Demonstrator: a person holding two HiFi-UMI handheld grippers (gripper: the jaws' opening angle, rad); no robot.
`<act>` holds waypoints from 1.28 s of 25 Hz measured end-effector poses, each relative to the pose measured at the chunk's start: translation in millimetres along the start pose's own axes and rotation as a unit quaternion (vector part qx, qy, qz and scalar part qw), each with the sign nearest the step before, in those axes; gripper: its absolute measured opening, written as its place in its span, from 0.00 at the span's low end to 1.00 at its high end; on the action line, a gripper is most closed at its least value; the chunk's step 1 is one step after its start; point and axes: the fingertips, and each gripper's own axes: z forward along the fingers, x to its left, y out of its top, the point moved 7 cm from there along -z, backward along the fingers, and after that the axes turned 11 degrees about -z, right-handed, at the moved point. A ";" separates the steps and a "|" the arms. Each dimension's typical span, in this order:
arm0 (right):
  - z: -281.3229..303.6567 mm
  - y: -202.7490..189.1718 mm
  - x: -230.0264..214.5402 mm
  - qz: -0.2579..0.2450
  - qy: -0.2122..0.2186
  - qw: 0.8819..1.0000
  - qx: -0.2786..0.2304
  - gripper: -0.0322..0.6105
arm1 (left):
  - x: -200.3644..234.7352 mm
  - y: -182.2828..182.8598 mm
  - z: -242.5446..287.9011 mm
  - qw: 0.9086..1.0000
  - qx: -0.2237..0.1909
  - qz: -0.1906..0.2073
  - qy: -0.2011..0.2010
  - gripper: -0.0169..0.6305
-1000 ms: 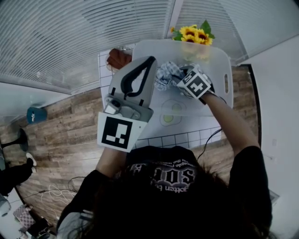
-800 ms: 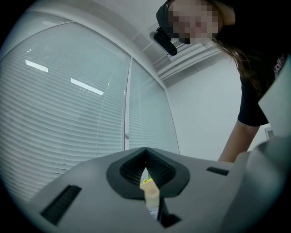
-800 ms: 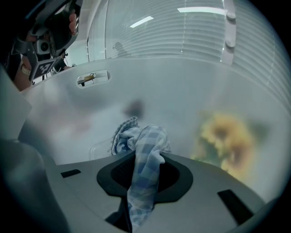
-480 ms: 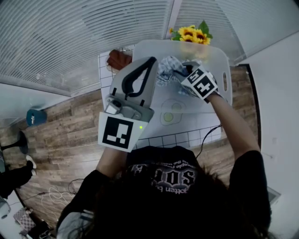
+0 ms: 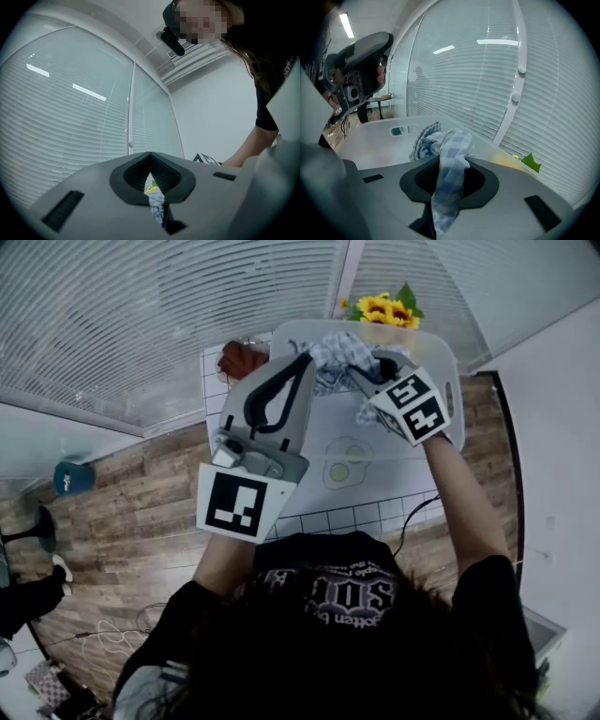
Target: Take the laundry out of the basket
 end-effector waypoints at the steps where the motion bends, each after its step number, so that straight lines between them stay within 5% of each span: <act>1: -3.5 2.9 -1.4 0.007 -0.008 1.000 -0.009 0.21 | -0.2 1.0 -0.9 1.000 0.000 0.000 0.001 0.03; 10: -41.7 34.3 -6.9 0.047 -0.073 0.993 -0.082 0.21 | 5.3 12.9 -7.4 1.000 -0.003 0.013 0.019 0.03; 15: -64.2 55.5 -8.7 0.029 -0.117 0.987 -0.107 0.21 | 4.4 17.8 -9.9 0.999 -0.004 0.030 0.027 0.03; 32: -131.8 123.7 18.9 0.011 -0.227 0.948 -0.221 0.21 | 0.7 40.6 -33.5 0.998 -0.032 0.039 0.034 0.03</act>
